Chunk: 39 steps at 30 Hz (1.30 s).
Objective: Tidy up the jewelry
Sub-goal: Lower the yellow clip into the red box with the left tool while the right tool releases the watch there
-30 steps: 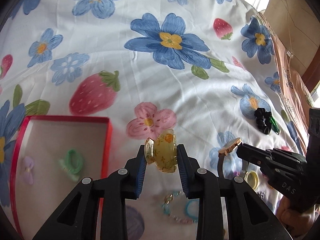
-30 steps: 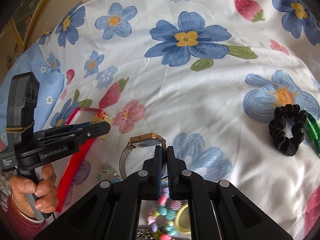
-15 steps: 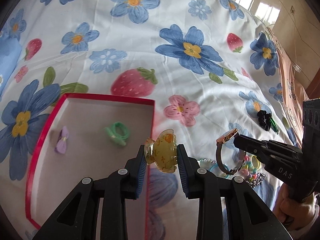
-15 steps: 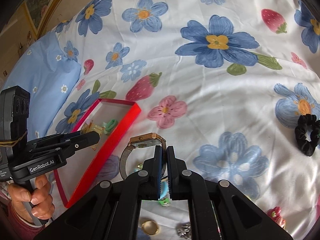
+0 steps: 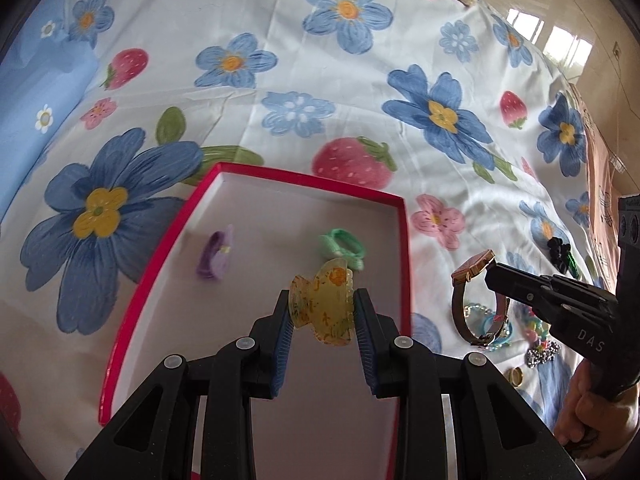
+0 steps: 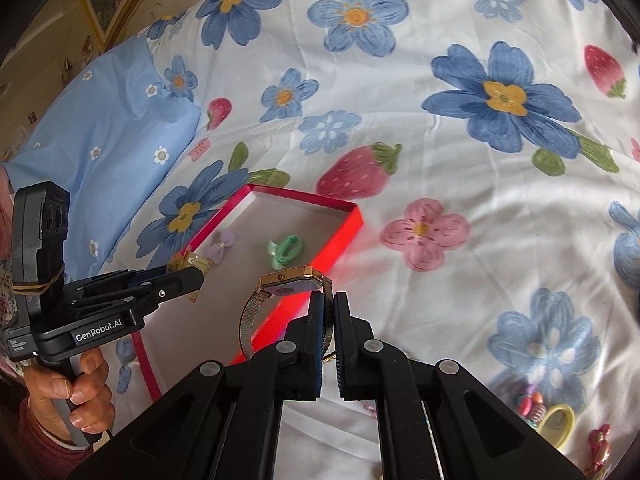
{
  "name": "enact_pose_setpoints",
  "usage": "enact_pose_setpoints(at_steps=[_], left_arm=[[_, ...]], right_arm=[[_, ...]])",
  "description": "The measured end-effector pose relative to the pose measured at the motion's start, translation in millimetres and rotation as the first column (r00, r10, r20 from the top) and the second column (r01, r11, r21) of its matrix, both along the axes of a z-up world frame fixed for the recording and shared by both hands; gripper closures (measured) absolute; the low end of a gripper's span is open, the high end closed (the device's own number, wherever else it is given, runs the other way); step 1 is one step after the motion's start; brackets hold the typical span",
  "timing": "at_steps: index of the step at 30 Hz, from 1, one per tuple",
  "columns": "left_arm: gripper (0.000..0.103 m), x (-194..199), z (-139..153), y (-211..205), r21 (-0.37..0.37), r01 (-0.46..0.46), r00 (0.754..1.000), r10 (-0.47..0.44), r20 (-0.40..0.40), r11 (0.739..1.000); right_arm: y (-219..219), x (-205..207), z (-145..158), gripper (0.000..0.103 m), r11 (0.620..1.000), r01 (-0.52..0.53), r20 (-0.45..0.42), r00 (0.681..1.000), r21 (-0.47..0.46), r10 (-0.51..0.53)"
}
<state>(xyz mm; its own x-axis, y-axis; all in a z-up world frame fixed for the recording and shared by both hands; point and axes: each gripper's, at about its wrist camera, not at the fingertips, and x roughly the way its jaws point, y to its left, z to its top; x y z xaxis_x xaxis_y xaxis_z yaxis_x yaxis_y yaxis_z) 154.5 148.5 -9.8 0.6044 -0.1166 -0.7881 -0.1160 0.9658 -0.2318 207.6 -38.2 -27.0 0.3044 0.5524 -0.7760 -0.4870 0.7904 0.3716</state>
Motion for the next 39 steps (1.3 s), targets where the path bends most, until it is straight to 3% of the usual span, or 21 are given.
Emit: enact_pose_setpoints(at_steps=[9, 18, 28, 39], left_arm=[[0.074, -1.9, -13.5, 31.4, 0.001, -0.066, 0.998, 0.066, -0.026, 0.998], [0.074, 25.4, -42.8, 46.8, 0.020, -0.096, 0.991, 0.098, -0.087, 0.995], [0.073, 50.2, -72.1, 43.5, 0.058, -0.078, 0.988, 0.085, -0.131, 0.995], [0.073, 52.2, -74.1, 41.0, 0.073, -0.076, 0.988, 0.085, -0.131, 0.994]], right_arm=[[50.6, 1.7, -7.7, 0.099, 0.997, -0.078, -0.007, 0.997, -0.009, 0.078], [88.5, 13.6, -33.8, 0.099, 0.989, -0.132, -0.036, 0.991, -0.066, 0.130], [107.7, 18.1, -57.3, 0.099, 0.971, -0.185, -0.051, 0.982, -0.151, 0.179], [113.6, 18.1, -58.4, 0.095, 0.963, -0.213, -0.057, 0.977, -0.163, 0.207]])
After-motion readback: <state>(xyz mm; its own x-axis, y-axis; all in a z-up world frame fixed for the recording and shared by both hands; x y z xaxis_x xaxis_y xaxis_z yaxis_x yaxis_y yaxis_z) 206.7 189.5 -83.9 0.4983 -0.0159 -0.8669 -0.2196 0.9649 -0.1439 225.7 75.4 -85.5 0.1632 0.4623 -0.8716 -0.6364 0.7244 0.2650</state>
